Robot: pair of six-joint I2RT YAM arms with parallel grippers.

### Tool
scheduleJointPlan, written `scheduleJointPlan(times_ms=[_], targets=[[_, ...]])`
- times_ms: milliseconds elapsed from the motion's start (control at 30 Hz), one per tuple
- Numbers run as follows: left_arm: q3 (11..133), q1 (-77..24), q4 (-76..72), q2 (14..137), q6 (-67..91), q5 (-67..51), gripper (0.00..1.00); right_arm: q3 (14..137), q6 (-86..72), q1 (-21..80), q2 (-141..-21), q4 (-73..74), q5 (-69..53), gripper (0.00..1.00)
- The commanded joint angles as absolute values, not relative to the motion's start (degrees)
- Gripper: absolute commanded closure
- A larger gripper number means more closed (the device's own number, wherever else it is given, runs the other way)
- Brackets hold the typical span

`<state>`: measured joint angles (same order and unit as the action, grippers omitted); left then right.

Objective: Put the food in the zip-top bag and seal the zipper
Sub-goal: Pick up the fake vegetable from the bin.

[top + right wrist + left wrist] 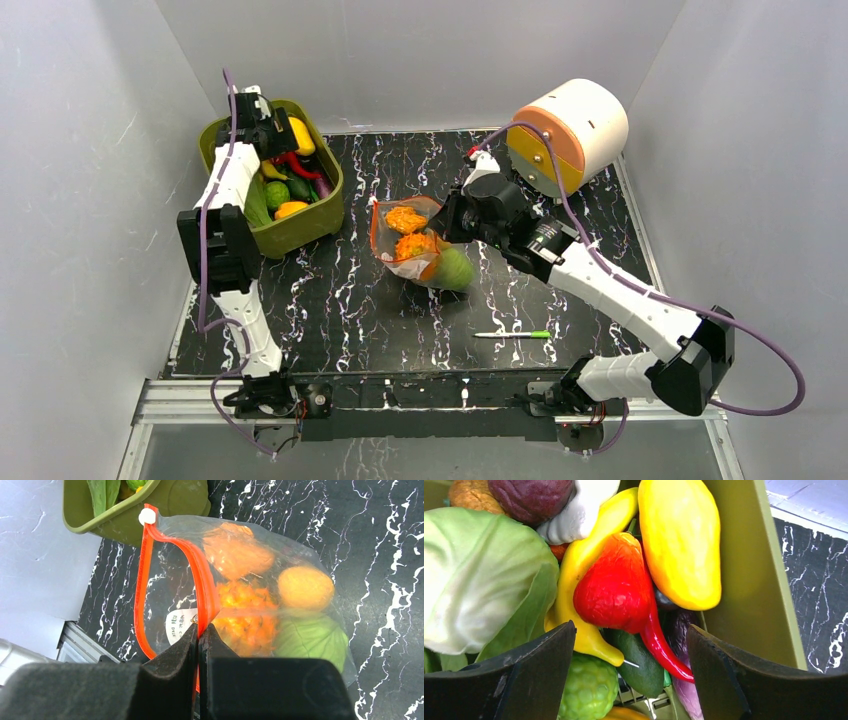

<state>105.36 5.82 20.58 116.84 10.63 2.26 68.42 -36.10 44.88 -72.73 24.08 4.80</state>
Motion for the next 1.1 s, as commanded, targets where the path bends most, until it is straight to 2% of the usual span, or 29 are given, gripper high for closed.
scheduleJointPlan(times_ms=[0,333,533,600,767,967,1067], targets=[[109.5,6.6,18.7,118.1,10.7,1.6,0.21,71.2,-35.2,44.6,-72.8,18.6,5.0,1.00],[108.6,6.8,15.4,120.5,9.2,2.5,0.22,71.1,-35.1,44.7,-73.3,17.9,4.7,1.00],[109.1,6.8,14.4,120.5,10.0,0.9,0.36,71.4,-34.9,44.7,-72.4,18.6,5.2,1.00],[109.1,6.8,14.6,120.3,10.4,1.9,0.36,71.3,-34.8,44.7,-71.9,18.8,5.5,1.00],[109.3,6.8,14.4,121.8,10.2,2.8,0.30,71.2,-35.1,44.7,-71.0,18.8,5.3,1.00],[111.8,6.8,15.3,123.6,9.8,2.0,0.32,71.8,-34.6,44.7,-70.1,19.7,5.9,1.00],[112.3,6.8,15.6,123.7,10.6,1.8,0.37,72.4,-34.5,44.7,-70.0,19.8,5.9,1.00]])
